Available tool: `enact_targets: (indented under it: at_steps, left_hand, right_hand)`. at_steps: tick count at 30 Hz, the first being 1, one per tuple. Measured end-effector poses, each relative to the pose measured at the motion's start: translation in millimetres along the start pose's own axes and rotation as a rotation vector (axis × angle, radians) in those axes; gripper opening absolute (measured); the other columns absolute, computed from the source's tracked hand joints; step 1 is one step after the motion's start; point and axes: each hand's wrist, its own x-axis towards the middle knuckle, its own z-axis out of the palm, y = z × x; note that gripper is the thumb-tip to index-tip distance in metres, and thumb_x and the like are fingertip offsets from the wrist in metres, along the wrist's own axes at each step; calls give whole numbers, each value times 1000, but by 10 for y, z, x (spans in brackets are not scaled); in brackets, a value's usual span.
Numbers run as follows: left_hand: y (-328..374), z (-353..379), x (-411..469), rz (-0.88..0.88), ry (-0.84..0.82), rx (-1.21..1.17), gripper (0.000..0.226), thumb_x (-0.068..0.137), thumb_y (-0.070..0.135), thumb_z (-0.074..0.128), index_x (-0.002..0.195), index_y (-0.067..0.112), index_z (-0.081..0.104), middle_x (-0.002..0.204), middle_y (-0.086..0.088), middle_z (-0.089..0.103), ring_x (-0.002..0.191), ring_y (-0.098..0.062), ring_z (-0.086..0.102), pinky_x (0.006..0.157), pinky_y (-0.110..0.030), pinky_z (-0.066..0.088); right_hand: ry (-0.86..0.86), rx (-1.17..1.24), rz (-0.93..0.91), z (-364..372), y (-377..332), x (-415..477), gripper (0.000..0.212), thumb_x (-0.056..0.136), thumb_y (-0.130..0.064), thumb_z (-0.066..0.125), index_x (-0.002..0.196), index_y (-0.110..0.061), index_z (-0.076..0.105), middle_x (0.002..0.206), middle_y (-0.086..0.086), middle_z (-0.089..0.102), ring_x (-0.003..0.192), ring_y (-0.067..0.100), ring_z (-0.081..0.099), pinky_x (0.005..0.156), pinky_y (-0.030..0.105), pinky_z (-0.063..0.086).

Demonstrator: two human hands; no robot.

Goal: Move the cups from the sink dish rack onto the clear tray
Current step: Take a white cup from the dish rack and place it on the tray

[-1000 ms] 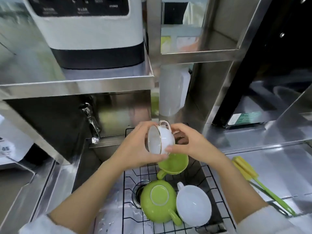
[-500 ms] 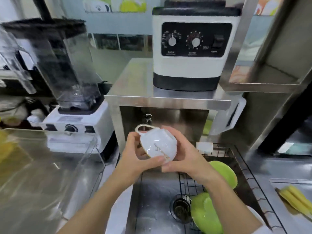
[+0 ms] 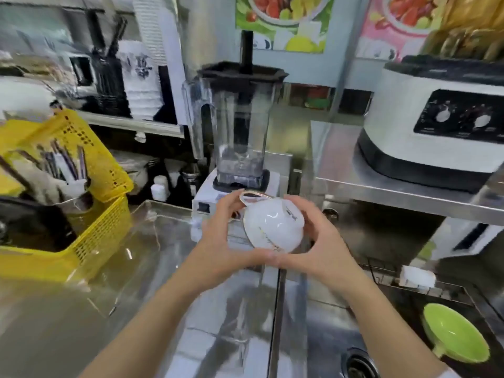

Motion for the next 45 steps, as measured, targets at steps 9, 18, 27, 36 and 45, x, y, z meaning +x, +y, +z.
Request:
enact_targets:
  at_steps: [9, 18, 27, 36, 45]
  left_hand:
    - [-267, -956, -191, -58, 131, 394, 103, 42, 72, 60, 134, 42, 23, 127, 22, 36, 117, 5, 20, 108, -34, 17]
    - [-801, -1492, -216, -153, 150, 624, 108, 43, 80, 53, 137, 35, 24, 137, 9, 39, 133, -10, 25, 112, -36, 4]
    - [-1117, -1602, -29, -261, 110, 851, 99, 61, 67, 65, 141, 25, 24, 144, 3, 32, 134, -16, 19, 109, -36, 5]
    - [-1215, -1651, 17, -253, 51, 966, 93, 66, 70, 57, 140, 22, 27, 141, 3, 37, 134, -16, 20, 110, -38, 1]
    - [-1106, -1640, 5, -143, 55, 996, 98, 58, 80, 33, 141, 28, 28, 148, 7, 34, 140, -16, 18, 112, -38, 6]
  right_hand:
    - [-119, -161, -24, 889, -205, 466, 89, 53, -37, 87, 127, -42, 38, 132, -21, 42, 123, 4, 39, 106, 28, 34]
    - [-256, -394, -42, 1535, -116, 896, 92, 55, -50, 81, 133, -38, 32, 131, -13, 44, 120, 13, 40, 102, 35, 35]
    - [-341, -493, 7, 1766, 56, 1187, 87, 58, -48, 79, 131, -36, 33, 132, -10, 45, 119, 15, 42, 105, 42, 33]
    - [-406, -482, 69, 1876, 223, 1309, 90, 59, -43, 79, 133, -40, 29, 137, -9, 40, 119, 25, 33, 92, 34, 29]
    - [-453, -559, 3, 1780, 222, 1308, 104, 66, -52, 72, 141, -43, 1, 153, -9, 9, 138, 30, 16, 114, 46, 19]
